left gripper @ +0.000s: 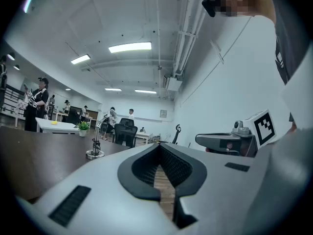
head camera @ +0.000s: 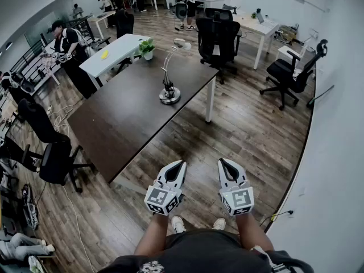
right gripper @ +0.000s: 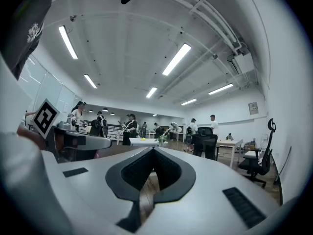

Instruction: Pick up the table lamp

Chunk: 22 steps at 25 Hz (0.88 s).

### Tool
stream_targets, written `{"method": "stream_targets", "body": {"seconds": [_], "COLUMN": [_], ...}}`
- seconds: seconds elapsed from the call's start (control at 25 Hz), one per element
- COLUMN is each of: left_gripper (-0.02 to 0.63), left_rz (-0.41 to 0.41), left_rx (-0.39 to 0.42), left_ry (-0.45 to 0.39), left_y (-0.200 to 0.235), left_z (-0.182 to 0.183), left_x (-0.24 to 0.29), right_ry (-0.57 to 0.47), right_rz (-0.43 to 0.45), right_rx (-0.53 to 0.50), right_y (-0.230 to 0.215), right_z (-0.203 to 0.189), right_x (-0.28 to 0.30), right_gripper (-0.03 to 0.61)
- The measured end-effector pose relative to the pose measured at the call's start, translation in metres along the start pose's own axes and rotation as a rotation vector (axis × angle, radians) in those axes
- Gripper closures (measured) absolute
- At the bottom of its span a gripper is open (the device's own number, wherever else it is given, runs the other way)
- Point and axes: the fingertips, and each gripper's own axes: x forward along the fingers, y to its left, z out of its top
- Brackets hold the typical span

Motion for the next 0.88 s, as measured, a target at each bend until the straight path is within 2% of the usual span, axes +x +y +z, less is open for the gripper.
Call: {"method": "stream_targets", "body": {"seconds": [0.44,0.6,0.88], "left_gripper": [0.607,0.607,0.606], "left_rz": [-0.027,-0.037,-0.050], "left_rx": [0.024,0.029,0.024], "left_ry": [0.001,0.005,0.006], "left_y": [0.010,0.018,0.053], "left_z": [0.006,0.002,-0.001], "left_x": [-0.004,-0.014,-0.035], "right_ry": [0.012,0.001,-0.002], "right_rz": [0.019,0.049,0.051], "right_rx": [0.014,0.069,0.085], "right_y": [0.023,0.042,0.082], "right_z": [0.001,-0.003,-0.001], "right_x": [0.021,0.029,0.053], "right_gripper": [0.552,0.551,0.551]}}
